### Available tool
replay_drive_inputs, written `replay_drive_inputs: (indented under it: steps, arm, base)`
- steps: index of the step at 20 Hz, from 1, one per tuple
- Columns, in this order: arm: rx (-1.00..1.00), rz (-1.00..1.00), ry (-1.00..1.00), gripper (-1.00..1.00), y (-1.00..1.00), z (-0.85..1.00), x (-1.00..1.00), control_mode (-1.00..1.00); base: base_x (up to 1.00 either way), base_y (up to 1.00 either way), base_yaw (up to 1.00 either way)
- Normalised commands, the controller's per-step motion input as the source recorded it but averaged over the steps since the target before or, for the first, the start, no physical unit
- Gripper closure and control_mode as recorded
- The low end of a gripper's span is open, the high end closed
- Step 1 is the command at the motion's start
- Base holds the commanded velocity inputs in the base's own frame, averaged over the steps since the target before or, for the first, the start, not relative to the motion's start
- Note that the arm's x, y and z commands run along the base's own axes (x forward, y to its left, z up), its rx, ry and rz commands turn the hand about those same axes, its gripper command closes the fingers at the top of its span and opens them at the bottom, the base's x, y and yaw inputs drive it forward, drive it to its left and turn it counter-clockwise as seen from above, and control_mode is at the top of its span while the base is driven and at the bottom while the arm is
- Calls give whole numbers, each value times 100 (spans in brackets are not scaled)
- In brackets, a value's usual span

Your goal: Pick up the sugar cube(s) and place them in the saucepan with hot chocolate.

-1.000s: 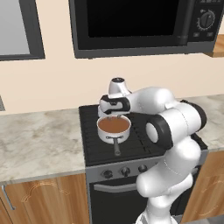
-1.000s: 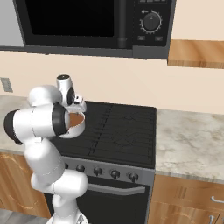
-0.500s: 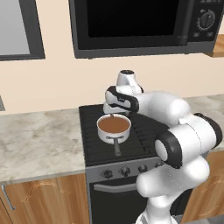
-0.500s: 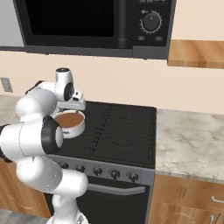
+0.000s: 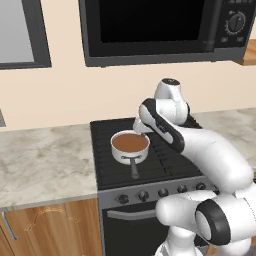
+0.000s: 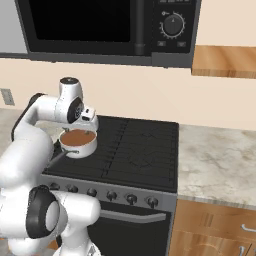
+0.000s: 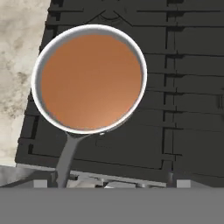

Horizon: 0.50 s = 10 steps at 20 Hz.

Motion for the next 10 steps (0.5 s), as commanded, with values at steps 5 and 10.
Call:
replay_drive_inputs:
  steps: [5,10]
  arm:
    - [0,2,-18,-100,-2,51,-70,-100]
    - [0,1,-18,-100,0,26,-35,-100]
  base:
    - [0,0,0]
    - [0,0,0]
